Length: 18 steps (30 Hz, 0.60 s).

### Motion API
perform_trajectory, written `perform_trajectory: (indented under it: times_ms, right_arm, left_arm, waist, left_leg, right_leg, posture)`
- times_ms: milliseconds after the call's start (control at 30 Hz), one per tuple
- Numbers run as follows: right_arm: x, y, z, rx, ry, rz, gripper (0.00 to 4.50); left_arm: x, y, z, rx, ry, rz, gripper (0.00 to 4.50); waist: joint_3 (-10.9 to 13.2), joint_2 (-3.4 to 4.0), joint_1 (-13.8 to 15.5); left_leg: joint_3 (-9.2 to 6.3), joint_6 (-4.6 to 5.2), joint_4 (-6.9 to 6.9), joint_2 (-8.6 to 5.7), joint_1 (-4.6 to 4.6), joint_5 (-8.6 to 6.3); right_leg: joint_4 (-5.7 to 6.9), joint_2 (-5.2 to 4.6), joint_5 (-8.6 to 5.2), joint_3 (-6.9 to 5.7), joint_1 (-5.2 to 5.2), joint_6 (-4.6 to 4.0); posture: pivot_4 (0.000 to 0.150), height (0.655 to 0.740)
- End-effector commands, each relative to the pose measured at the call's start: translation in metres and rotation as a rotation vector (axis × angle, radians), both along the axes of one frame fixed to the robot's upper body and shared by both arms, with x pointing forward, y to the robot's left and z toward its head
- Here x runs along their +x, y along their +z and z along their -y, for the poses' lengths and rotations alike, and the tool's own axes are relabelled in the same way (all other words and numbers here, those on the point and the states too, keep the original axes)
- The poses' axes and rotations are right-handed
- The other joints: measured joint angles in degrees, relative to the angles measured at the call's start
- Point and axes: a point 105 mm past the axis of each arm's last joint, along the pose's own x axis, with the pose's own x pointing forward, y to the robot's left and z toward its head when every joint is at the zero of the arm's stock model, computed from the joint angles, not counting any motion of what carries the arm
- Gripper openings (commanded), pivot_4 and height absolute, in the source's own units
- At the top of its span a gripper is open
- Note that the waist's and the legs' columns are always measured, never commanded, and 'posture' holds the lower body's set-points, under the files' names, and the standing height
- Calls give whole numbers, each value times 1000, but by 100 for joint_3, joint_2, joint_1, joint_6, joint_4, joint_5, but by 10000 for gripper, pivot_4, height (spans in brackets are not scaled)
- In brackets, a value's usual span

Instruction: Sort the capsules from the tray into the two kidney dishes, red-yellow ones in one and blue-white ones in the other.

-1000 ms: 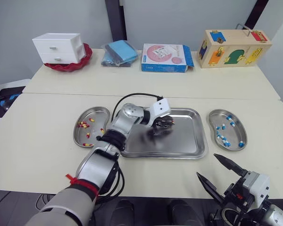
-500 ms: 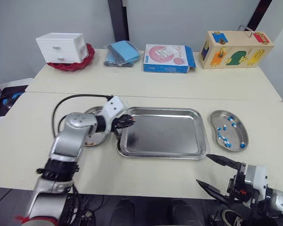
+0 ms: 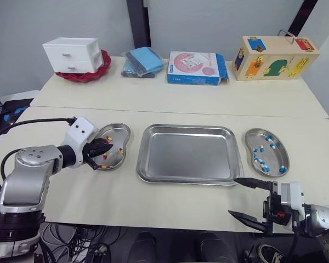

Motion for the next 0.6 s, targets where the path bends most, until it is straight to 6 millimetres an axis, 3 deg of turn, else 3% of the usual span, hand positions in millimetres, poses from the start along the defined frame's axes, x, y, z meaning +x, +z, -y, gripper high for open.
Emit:
perform_trajectory:
  times_ms: [33, 367, 467, 600]
  right_arm:
    - [0, 6, 0, 18, 8, 27, 45000]
    - [-2, 6, 1, 21, -18, 31, 45000]
    - [-3, 6, 2, 22, -24, 32, 45000]
    - [-4, 5, 2, 28, -31, 31, 45000]
  left_arm:
    - [2, 10, -3, 7, 8, 48, 9724]
    - [1, 5, -3, -1, 14, 0, 9724]
    - [2, 5, -7, 3, 28, -9, 15628]
    - [2, 7, -8, 6, 28, -13, 28123]
  waist:
    - [0, 0, -7]
    - [0, 0, -13]
    - [0, 0, -16]
    - [0, 0, -16]
  left_leg:
    - [0, 0, 0, 0, 0, 0]
    - [1, 0, -1, 0, 0, 0]
    - [1, 0, -2, 1, 0, 0]
    - [1, 0, -2, 1, 0, 0]
  right_leg:
    - [0, 0, 0, 0, -1, 0]
    - [1, 0, 0, 1, -2, 0]
    - [1, 1, 0, 1, -3, 0]
    - [1, 1, 0, 1, -3, 0]
  posture:
    - [1500, 7400]
    - [1500, 7400]
    - [1500, 7400]
    - [1500, 7400]
